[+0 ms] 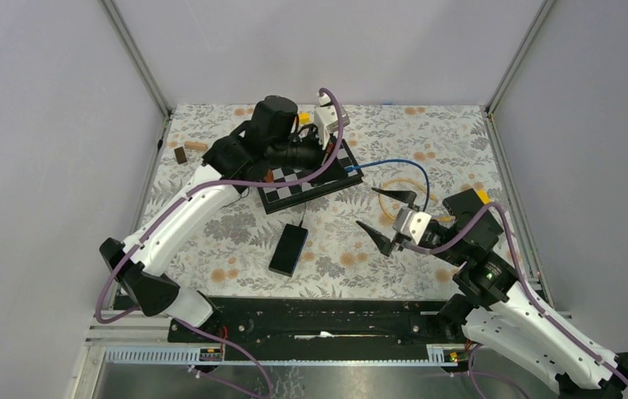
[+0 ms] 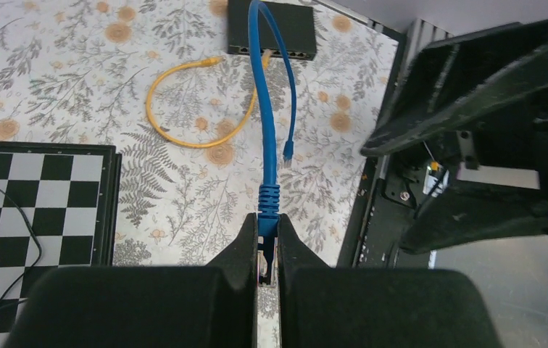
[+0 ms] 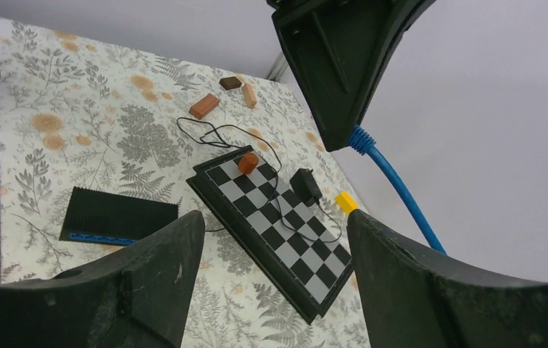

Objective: Insert the plug into the switch port
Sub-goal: Adjust the connector.

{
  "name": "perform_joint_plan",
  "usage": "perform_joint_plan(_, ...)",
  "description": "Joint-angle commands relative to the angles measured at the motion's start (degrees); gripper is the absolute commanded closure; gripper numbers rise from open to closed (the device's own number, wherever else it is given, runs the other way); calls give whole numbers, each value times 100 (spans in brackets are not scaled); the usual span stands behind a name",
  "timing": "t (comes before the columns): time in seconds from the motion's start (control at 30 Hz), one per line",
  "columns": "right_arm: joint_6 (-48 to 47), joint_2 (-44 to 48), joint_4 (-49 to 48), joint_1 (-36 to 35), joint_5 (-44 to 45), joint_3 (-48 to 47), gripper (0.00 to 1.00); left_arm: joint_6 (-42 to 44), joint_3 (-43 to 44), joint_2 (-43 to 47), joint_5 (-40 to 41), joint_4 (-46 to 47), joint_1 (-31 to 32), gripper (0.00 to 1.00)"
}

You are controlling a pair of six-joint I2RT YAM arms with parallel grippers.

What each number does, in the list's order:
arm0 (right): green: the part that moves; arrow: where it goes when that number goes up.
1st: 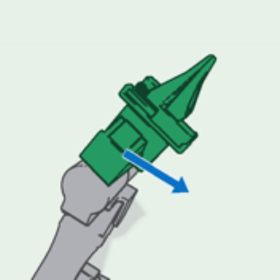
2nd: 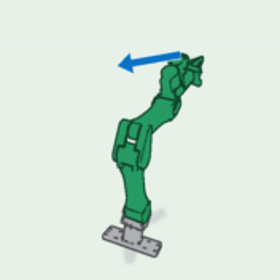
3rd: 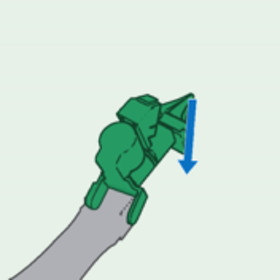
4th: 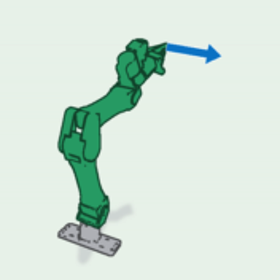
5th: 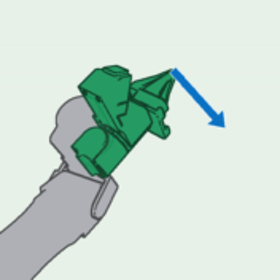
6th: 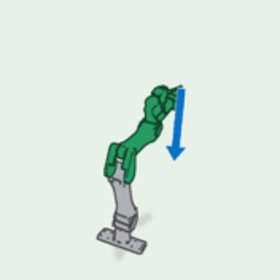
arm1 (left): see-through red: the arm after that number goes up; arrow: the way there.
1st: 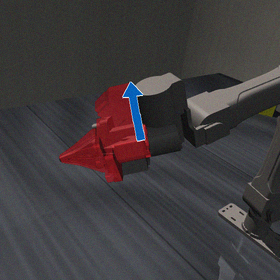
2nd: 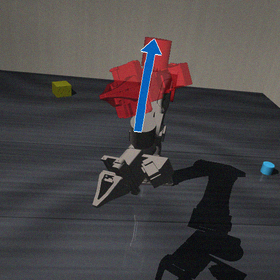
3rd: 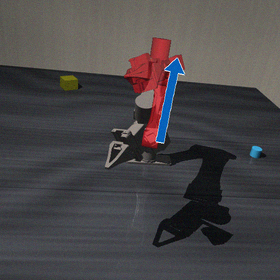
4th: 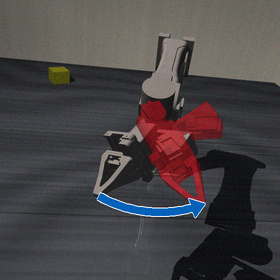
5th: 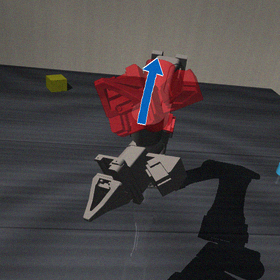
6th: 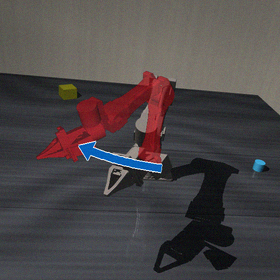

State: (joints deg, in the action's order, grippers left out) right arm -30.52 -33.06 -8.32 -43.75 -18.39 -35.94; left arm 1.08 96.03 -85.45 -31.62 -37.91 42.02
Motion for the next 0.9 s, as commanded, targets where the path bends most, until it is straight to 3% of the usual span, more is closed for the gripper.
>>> perform_joint_plan(0.0, -1055, -274, 343, 24, -341, -560, 22, 466, 388, 75, -674, -552, 3, 100)
perform_joint_plan(0.43, -1664, -706, 788, 24, -468, -950, 26, 721, 576, -222, -1113, -1386, 124, 100)
perform_joint_plan(0.87, -1646, -1076, 1050, 25, -508, -1077, 48, 885, 774, -376, -1223, -1701, 337, 100)
